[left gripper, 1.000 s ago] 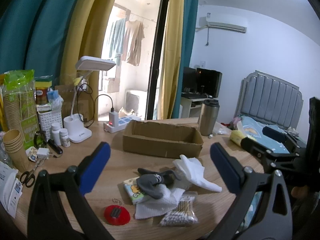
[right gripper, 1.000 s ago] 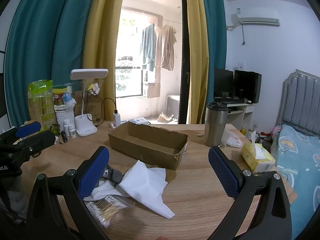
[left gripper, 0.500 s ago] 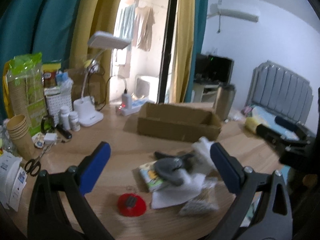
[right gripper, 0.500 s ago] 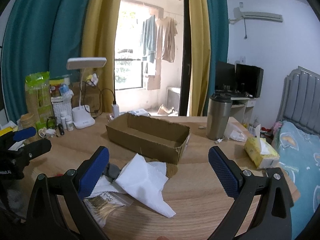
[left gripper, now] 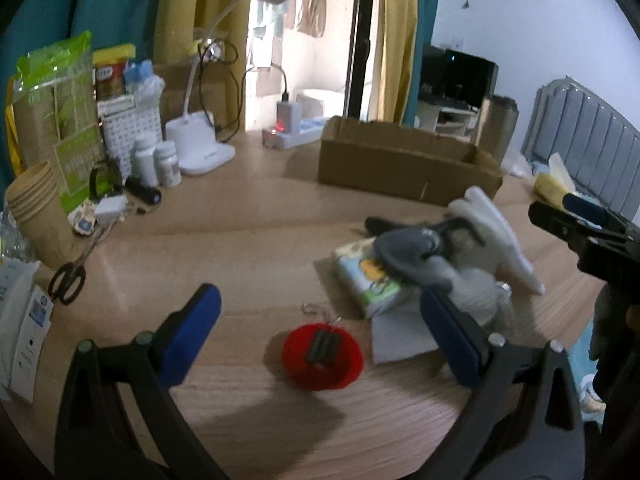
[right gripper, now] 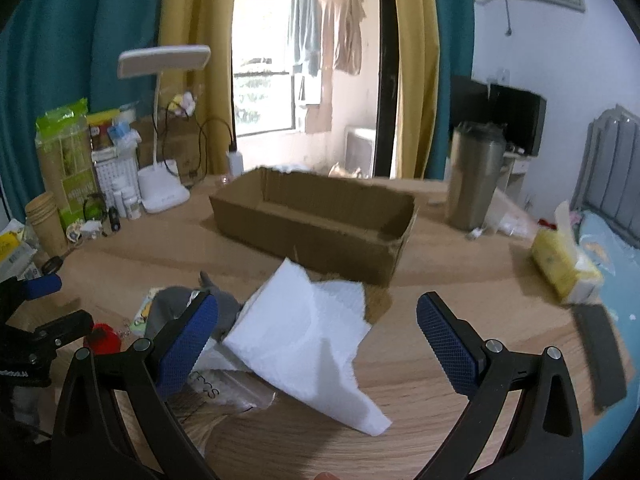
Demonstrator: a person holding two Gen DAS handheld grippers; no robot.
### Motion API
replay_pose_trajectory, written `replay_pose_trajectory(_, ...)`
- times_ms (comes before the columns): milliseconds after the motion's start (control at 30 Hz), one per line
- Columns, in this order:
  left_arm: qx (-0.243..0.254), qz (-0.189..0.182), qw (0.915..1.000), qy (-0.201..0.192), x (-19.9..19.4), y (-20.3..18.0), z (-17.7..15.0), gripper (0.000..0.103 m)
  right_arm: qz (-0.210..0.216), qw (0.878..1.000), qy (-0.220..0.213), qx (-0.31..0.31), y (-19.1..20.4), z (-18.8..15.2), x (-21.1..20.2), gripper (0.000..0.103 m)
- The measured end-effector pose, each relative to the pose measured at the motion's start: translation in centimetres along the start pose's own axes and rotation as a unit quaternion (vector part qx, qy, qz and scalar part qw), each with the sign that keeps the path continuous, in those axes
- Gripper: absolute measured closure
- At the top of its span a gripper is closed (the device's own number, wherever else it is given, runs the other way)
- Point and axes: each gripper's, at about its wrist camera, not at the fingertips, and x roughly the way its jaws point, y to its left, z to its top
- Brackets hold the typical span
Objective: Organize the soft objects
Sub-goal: 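Grasp the red round pouch with the left tool while the right tool grasps the white paper towel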
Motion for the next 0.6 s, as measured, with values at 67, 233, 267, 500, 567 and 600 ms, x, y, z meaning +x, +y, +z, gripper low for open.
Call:
replay_pose_trajectory(67,0.0,0.002,0.9999,0.01,0.7,0.2,-0.5,0.002,0.005,1.0,0.007,0.003,0.1,-0.3,0.7,0.001)
replay_pose_trajectory(233,-0.001,0.016,0.9992,0.037,1.9,0.5,-1.4,0.002,0.021,0.999,0.024,0.023,-0.3,-1.0,1.9,0.001)
replay_pose_trajectory(267,0.0,0.018,0.999,0.04,2.1,0.4,-1.5,0.002,0.025,0.999,0.029,0.028,-0.3,-1.1,2.2,0.001)
replay_pose_trajectory(500,0.007,0.03,0.998,0.056,2.7,0.1,-1.9,0.003,0.05,0.995,0.06,0.062,-1.1,-1.8,3.6,0.001)
replay_pose_trajectory(567,0.012,0.034,0.9976,0.059,2.8,0.0,-1.9,0.003,0.056,0.994,0.065,0.07,-1.3,-1.9,3.9,0.001)
replay_pose_trajectory(600,0.015,0.035,0.9975,0.06,2.8,-0.1,-1.9,0.005,0.059,0.993,0.068,0.073,-1.3,-2.0,4.0,0.003)
